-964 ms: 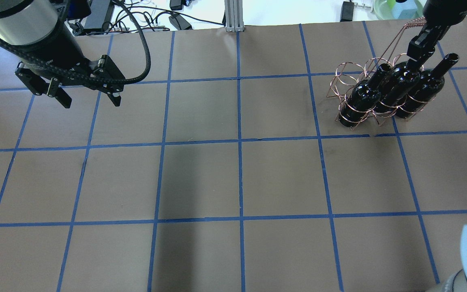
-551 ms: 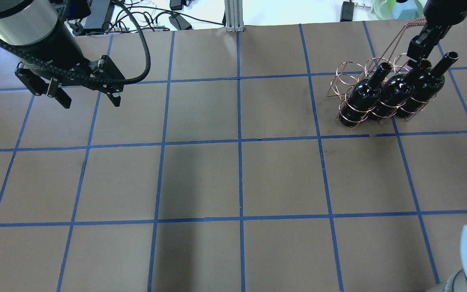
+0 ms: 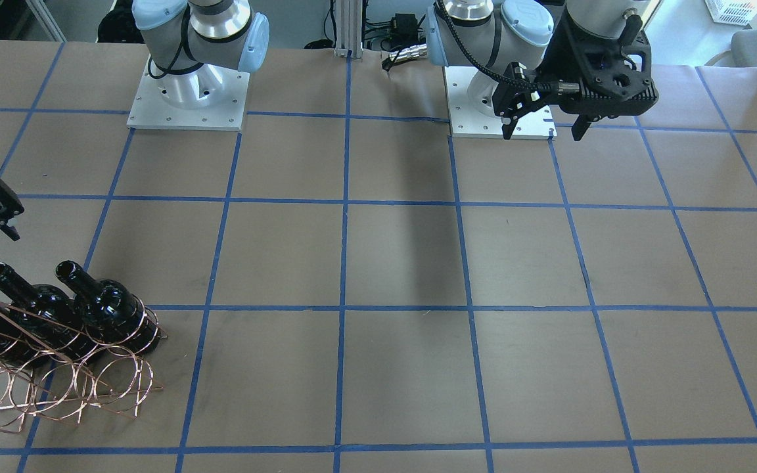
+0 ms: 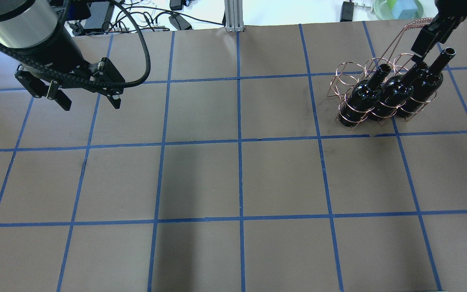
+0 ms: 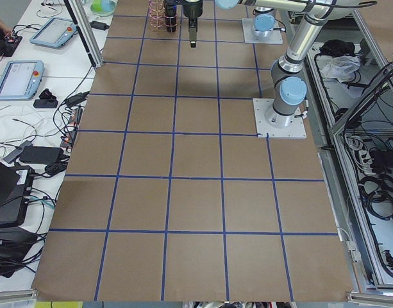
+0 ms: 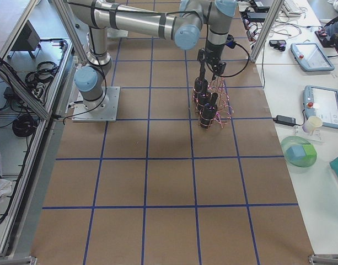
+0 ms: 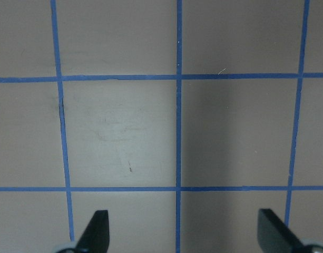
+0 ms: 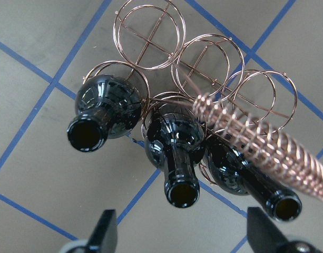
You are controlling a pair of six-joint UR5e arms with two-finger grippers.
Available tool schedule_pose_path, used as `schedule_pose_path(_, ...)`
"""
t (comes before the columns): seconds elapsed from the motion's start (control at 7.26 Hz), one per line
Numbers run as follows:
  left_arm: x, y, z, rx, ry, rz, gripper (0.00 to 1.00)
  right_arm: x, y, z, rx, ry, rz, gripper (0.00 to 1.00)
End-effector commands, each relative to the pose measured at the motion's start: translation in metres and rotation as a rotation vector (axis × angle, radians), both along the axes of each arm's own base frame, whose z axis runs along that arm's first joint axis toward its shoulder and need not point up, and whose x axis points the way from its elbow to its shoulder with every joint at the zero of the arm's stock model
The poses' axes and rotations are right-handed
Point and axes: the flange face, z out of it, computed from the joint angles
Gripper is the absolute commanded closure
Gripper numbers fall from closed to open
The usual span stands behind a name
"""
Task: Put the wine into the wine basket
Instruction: 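Open the right gripper and raise it away from the rack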
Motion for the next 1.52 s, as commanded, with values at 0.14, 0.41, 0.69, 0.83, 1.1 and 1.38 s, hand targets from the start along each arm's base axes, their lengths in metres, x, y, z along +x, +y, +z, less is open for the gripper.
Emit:
schedule_pose_path(0.14, 0.001, 0.001, -0.001, 0.001, 0.001, 0.001, 0.00, 0.023, 0.062, 0.066, -0.049, -0.043, -0.310, 0.05)
schedule_pose_path(0.41, 0.001, 0.002, 0.000, -0.001, -0.001, 0.001, 0.00, 0.053, 0.103, 0.091, -0.088, -0.130, -0.588, 0.02)
schedule_pose_path(0.69, 0.001, 0.002, 0.000, -0.001, -0.001, 0.001, 0.00, 0.113, 0.120, 0.081, -0.087, -0.123, -0.753, 0.01)
schedule_pose_path(0.83, 0.001, 0.002, 0.000, -0.001, 0.001, 0.001, 0.00, 0.133, 0.123, 0.079, -0.092, -0.123, -0.771, 0.01)
schedule_pose_path(1.1, 0.001, 0.002, 0.000, -0.001, 0.001, 0.001, 0.00, 0.156, 0.127, 0.070, -0.088, -0.109, -0.793, 0.00)
schedule_pose_path(1.38, 0.001, 0.002, 0.000, -0.001, 0.001, 0.003, 0.00, 0.156, 0.128, 0.069, -0.095, -0.087, -0.788, 0.00)
